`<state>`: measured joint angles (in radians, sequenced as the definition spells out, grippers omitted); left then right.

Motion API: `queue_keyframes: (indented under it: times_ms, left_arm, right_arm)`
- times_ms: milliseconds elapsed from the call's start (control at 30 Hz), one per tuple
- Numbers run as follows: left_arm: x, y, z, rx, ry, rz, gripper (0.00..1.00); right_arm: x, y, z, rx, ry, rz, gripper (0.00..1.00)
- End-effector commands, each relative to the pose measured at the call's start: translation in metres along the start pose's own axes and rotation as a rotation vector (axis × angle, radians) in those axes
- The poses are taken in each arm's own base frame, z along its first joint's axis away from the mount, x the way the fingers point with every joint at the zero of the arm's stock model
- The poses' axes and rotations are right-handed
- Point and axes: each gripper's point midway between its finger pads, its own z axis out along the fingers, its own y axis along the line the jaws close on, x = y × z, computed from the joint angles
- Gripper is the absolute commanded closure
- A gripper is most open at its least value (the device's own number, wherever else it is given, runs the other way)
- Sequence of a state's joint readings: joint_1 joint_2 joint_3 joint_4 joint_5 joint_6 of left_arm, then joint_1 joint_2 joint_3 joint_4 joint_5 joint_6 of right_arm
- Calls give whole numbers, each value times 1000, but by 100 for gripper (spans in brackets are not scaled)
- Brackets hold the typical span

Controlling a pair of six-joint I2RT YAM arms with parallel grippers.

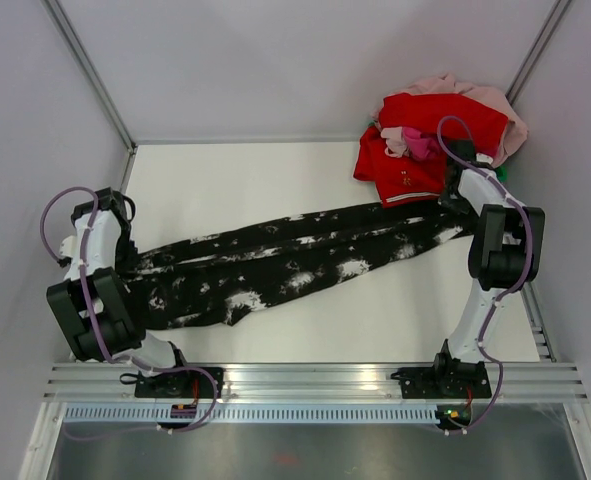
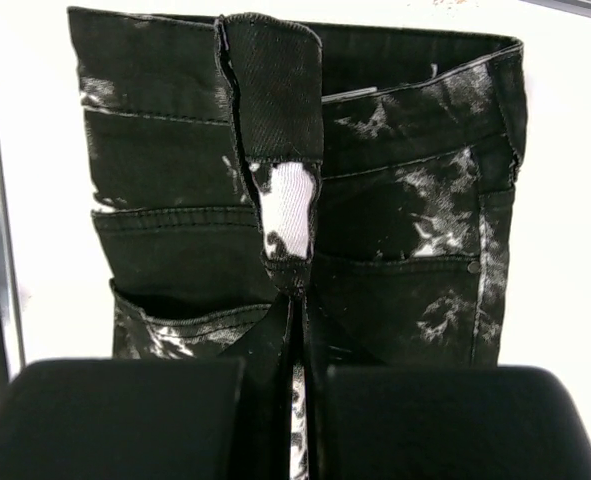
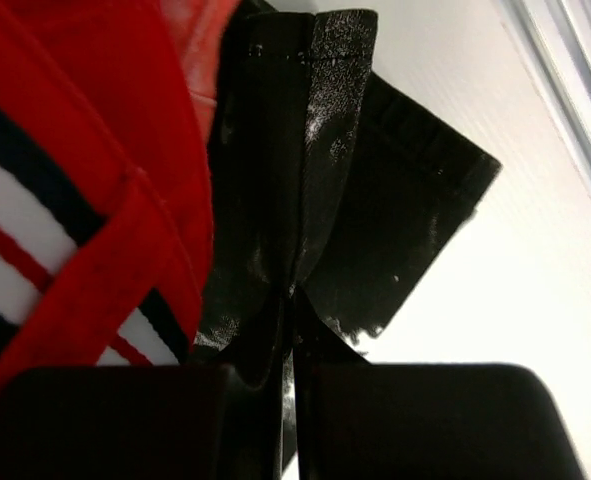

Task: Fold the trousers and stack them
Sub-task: Fold the trousers

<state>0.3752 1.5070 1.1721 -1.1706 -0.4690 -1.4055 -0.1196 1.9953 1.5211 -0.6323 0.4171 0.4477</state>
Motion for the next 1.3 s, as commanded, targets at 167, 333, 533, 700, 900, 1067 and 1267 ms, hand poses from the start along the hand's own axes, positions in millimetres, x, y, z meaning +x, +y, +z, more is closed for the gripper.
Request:
queue_keyframes:
  times_ms: [167,333,533,700,900,1067,1267]
  left_arm:
    - [-84,-30,2,6,-355,-91,98]
    - [-83,-52,8,32,-342,-68,98]
    - [-77,-78,16,83,-319,-19,98]
    - [-70,-106,22,160,-284,72,98]
    - [-58,-145,-3,363,-270,225,81]
    - [-56,-167,-34,517,-287,343,35]
    - [-58,-171,-90,663,-303,412,13]
  right_arm:
    - [-97,1,15,-34,-334,124,100]
    - [-101,10,19,-64,-350,150,97]
    - [-94,14,32,-57,-313,136,64]
    - [-103,26,8,-178,-355,128,24]
    - [-131,30,-65,-355,-480,142,19]
    - [-116,33,-108,-509,-518,118,17]
    - [-74,34,-112,-574,-461,101,19]
